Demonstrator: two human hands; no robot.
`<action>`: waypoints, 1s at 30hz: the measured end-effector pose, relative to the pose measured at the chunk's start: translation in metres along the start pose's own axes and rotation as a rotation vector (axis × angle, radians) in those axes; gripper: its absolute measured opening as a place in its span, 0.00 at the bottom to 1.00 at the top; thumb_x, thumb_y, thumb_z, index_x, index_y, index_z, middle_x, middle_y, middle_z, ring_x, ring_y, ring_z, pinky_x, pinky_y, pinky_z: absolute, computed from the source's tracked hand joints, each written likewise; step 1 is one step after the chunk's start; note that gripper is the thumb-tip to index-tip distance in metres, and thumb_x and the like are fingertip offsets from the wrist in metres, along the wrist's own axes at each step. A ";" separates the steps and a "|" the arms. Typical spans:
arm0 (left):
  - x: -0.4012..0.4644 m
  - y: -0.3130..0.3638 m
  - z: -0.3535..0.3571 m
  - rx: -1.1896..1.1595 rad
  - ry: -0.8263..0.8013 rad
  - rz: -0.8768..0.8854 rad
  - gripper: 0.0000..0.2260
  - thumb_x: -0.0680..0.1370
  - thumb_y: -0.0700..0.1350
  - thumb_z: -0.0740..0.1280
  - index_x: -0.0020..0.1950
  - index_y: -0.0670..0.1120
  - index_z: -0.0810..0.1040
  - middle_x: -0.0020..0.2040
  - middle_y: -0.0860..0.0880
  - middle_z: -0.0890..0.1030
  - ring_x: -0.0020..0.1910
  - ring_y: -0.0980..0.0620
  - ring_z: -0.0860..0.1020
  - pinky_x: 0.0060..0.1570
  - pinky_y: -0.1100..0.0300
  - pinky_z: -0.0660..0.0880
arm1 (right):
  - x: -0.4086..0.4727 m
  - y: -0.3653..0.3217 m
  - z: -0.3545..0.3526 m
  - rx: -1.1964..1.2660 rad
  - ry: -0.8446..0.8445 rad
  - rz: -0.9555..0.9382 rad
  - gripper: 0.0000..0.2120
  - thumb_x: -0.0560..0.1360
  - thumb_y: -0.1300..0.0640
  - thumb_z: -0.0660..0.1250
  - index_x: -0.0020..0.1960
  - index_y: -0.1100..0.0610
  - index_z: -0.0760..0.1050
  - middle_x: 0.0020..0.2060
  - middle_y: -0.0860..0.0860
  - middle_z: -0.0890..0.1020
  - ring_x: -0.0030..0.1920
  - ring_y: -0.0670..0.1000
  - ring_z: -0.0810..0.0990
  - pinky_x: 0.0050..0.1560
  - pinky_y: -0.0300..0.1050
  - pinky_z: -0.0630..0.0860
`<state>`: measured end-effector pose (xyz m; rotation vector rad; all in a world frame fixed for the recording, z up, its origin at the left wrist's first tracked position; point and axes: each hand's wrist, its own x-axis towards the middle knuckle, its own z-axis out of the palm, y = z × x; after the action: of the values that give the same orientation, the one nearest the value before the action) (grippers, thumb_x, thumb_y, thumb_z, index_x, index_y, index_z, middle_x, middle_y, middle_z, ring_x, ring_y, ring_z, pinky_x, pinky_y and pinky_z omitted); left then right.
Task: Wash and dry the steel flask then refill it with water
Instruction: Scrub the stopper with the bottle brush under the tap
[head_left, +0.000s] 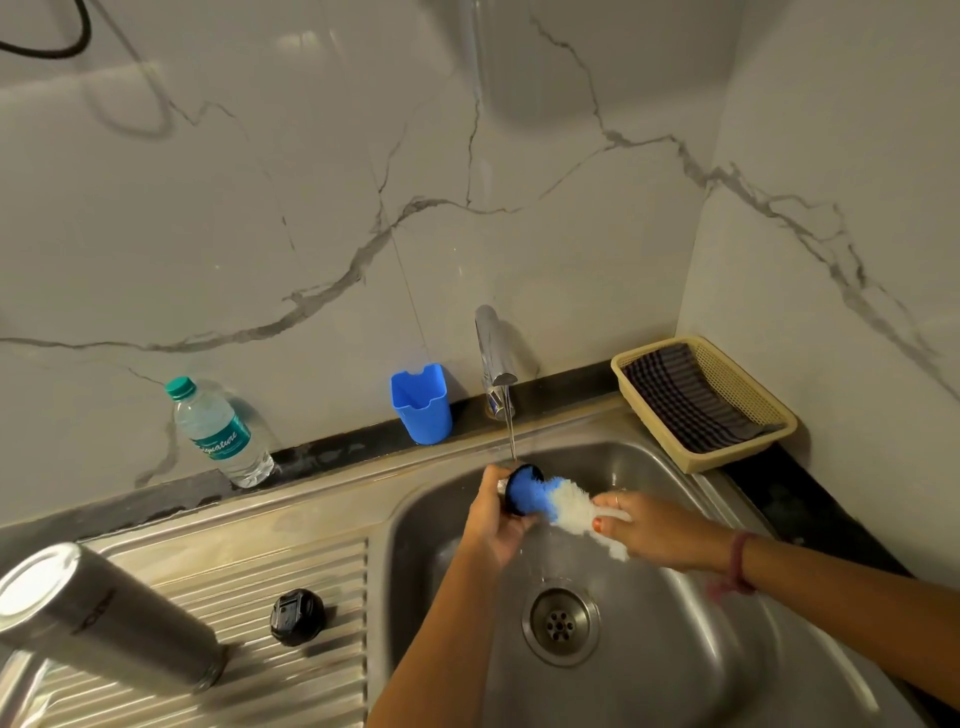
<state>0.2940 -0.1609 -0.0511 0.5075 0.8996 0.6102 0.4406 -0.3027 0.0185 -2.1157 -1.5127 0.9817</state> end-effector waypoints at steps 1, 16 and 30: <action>0.000 0.001 0.000 -0.018 -0.003 -0.004 0.10 0.78 0.41 0.63 0.44 0.39 0.82 0.50 0.37 0.83 0.53 0.38 0.81 0.56 0.41 0.77 | -0.003 -0.001 0.003 0.089 0.006 0.003 0.21 0.81 0.51 0.59 0.73 0.53 0.64 0.57 0.50 0.79 0.48 0.45 0.77 0.49 0.37 0.72; 0.000 0.005 0.004 -0.087 -0.002 -0.108 0.22 0.74 0.50 0.68 0.63 0.36 0.76 0.58 0.35 0.81 0.61 0.34 0.78 0.65 0.38 0.72 | -0.010 -0.010 -0.010 -0.565 0.127 -0.073 0.18 0.82 0.52 0.55 0.72 0.50 0.64 0.50 0.53 0.81 0.44 0.50 0.79 0.38 0.40 0.70; 0.014 0.008 0.012 -0.038 0.129 -0.092 0.16 0.80 0.51 0.67 0.56 0.38 0.76 0.52 0.38 0.80 0.54 0.40 0.80 0.54 0.48 0.79 | -0.003 -0.026 -0.013 -0.785 0.160 -0.101 0.21 0.82 0.58 0.54 0.75 0.54 0.59 0.51 0.57 0.78 0.43 0.54 0.78 0.38 0.43 0.68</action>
<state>0.3089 -0.1471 -0.0471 0.3935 1.0260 0.5806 0.4319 -0.2952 0.0455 -2.4797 -2.1193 0.1569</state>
